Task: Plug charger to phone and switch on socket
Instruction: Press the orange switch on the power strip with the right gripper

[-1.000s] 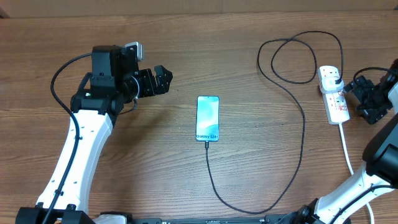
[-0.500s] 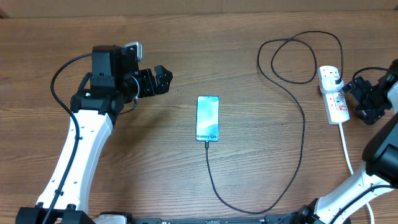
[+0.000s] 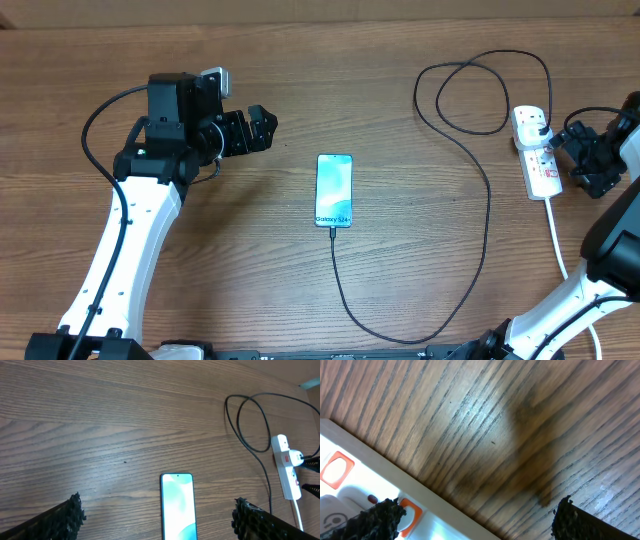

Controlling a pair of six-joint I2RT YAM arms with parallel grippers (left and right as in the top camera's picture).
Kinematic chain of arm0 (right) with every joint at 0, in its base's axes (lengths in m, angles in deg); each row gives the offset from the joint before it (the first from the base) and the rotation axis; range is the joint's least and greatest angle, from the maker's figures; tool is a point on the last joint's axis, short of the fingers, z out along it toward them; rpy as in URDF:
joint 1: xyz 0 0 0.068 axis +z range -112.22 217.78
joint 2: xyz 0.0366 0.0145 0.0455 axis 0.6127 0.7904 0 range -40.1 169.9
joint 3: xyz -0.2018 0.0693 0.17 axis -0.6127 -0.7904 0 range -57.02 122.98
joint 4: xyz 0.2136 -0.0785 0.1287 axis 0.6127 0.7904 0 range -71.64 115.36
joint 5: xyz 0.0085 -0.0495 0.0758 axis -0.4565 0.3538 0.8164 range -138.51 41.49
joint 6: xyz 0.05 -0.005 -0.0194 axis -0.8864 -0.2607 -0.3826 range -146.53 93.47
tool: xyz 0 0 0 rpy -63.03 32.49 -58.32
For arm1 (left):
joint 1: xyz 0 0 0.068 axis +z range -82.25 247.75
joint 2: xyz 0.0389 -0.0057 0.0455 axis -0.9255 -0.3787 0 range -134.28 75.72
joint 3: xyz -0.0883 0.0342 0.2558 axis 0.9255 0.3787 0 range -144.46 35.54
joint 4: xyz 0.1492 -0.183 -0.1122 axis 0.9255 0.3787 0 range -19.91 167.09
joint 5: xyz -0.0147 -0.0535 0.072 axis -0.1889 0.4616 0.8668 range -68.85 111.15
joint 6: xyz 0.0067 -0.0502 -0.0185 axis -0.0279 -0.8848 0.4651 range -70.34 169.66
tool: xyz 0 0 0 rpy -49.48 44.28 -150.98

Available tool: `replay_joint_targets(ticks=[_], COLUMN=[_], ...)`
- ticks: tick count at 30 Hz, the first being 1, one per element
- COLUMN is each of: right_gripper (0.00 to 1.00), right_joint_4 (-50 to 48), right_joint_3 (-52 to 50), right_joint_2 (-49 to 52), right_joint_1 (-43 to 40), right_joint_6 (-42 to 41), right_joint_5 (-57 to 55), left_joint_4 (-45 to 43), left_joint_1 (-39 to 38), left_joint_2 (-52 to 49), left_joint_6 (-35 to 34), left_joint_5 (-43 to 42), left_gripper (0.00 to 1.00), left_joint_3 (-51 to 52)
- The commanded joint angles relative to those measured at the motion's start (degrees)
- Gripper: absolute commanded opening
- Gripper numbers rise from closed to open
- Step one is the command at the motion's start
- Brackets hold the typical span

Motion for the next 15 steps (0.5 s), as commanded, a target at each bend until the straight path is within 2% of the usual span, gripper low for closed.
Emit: replay_joint_targets(ticks=[1, 15], right_gripper=[1.0, 1.0], right_joint_4=[0.57, 2.69], right_joint_3=[-0.28, -0.28], right_joint_2=[0.35, 0.35], right_joint_1=[0.74, 2.58], right_joint_6=[0.0, 0.28], right_joint_5=[-0.04, -0.04], left_joint_4=[-0.07, -0.07], left_joint_1=[0.26, 0.26], left_joint_2=[0.46, 0.46], left_joint_6=[-0.15, -0.17], left_joint_5=[0.17, 0.17], left_gripper=[1.0, 1.0], left_joint_3=[-0.44, -0.44])
